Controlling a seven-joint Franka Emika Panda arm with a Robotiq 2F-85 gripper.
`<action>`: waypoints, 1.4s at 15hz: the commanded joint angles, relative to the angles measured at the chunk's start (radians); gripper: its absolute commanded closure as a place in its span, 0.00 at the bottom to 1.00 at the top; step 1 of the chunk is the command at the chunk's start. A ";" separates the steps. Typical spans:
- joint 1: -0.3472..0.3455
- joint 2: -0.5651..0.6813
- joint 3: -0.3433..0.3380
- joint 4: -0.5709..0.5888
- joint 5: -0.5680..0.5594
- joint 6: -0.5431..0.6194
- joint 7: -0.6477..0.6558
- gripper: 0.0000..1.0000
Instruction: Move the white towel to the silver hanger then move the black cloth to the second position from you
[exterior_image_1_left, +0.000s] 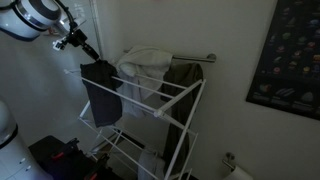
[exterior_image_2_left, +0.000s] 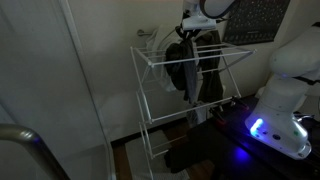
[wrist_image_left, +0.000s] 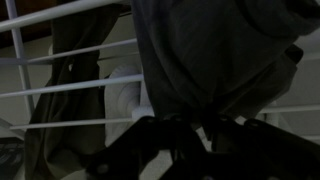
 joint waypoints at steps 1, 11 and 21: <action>-0.037 0.069 0.029 0.007 -0.061 0.035 0.067 0.60; 0.037 0.037 -0.044 0.027 -0.031 -0.011 0.050 0.00; 0.122 -0.080 -0.055 0.142 0.063 -0.212 -0.072 0.00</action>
